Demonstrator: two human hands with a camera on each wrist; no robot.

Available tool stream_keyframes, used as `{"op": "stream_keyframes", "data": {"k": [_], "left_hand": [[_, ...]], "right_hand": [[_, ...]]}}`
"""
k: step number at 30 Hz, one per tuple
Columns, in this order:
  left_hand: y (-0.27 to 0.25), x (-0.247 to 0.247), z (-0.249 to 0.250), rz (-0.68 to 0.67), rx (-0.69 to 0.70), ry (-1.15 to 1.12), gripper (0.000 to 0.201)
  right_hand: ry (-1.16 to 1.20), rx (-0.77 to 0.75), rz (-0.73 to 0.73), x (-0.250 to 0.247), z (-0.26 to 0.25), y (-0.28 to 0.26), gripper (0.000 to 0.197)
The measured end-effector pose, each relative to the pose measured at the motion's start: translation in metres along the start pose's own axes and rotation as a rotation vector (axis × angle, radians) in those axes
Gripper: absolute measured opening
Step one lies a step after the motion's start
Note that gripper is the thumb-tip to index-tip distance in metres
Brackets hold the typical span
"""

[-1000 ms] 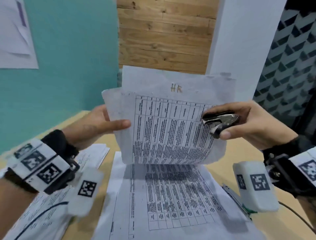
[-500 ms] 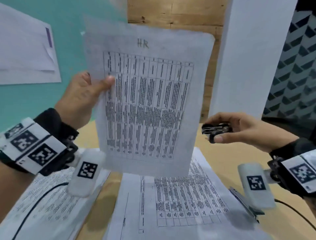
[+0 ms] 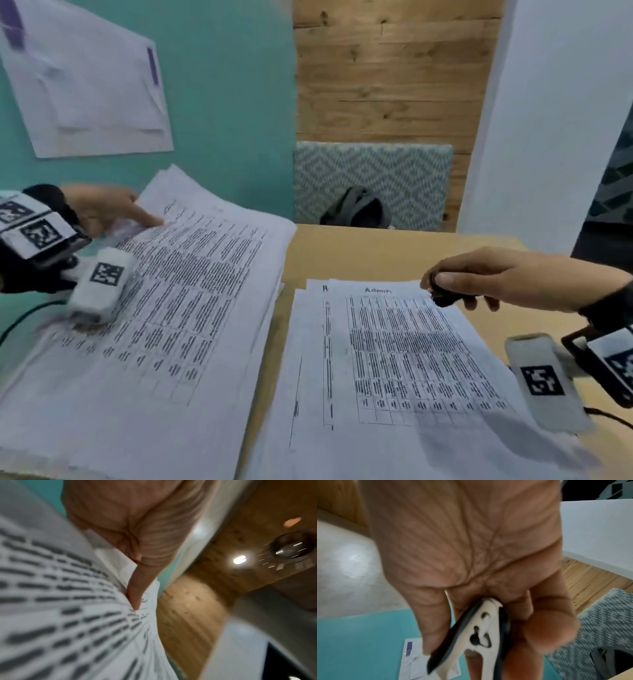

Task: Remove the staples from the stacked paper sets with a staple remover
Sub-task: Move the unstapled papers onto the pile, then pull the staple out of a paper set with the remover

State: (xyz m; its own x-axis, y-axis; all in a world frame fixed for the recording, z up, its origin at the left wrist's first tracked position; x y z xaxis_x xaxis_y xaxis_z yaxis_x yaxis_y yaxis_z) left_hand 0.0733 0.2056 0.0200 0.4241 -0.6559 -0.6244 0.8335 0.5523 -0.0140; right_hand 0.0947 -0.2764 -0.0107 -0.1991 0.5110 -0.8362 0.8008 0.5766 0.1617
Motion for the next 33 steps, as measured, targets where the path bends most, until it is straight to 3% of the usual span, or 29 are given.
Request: {"op": "stream_keyframes", "data": {"k": [3,4,7,9,11,13,15,17,20,22,24,26,28,33], "left_hand": [[0.018,0.022,-0.052,-0.053,-0.099,0.129,0.007],[0.026,0.03,-0.072,-0.048,-0.134,0.168,0.006],[0.05,0.047,-0.12,0.011,-0.172,0.34,0.031],[0.06,0.051,-0.134,0.091,-0.152,0.444,0.035],[0.045,0.052,-0.12,0.128,-0.146,0.505,0.034],[0.03,0.051,-0.101,0.076,-0.161,0.525,0.024],[0.02,0.046,-0.077,0.085,-0.176,0.556,0.032],[0.014,0.043,-0.046,0.106,-0.054,0.641,0.067],[0.005,0.061,0.012,0.035,0.129,0.68,0.065],[-0.008,0.093,0.053,-0.067,0.26,0.722,0.052],[-0.024,0.138,0.088,-0.207,0.384,0.766,0.041],[-0.038,0.188,0.112,-0.369,0.459,0.804,0.04],[-0.053,0.236,0.127,-0.472,0.509,0.896,0.046],[-0.049,0.307,0.14,-0.428,0.659,1.145,0.071]], "right_hand": [[-0.025,-0.001,-0.053,0.003,0.0,-0.001,0.063],[-0.02,-0.008,-0.057,0.003,0.001,-0.001,0.07],[-0.005,-0.027,-0.057,0.001,0.002,0.0,0.083],[0.009,-0.031,-0.062,0.001,0.002,0.001,0.084],[0.019,-0.029,-0.07,0.001,0.002,0.001,0.084],[0.022,-0.026,-0.077,0.002,0.002,0.001,0.083],[0.028,-0.016,-0.073,0.002,0.004,0.001,0.08],[0.039,-0.004,-0.062,0.001,0.005,0.001,0.079],[0.057,0.02,-0.042,0.001,0.008,0.002,0.074],[0.058,0.054,-0.009,-0.001,0.01,0.002,0.061],[0.048,0.076,0.024,-0.007,0.013,0.001,0.062],[0.021,0.096,0.046,-0.014,0.017,0.0,0.066],[0.008,0.134,0.064,-0.019,0.019,-0.002,0.054],[-0.008,0.188,0.079,-0.021,0.022,-0.002,0.027]]}}
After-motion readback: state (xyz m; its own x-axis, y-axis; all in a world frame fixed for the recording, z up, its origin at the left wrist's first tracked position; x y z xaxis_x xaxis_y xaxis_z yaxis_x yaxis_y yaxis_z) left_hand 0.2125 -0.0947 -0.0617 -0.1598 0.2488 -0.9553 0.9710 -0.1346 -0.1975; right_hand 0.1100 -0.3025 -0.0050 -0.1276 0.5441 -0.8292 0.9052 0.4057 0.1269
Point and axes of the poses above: each hand's wrist, its own y-axis towards the middle knuckle, its own x-axis out of the palm, z = x × y, the point moved 3 cm from there along y, towards the middle knuckle, and after that the axes turned 12 degrees about z, right-handed, at the moved point
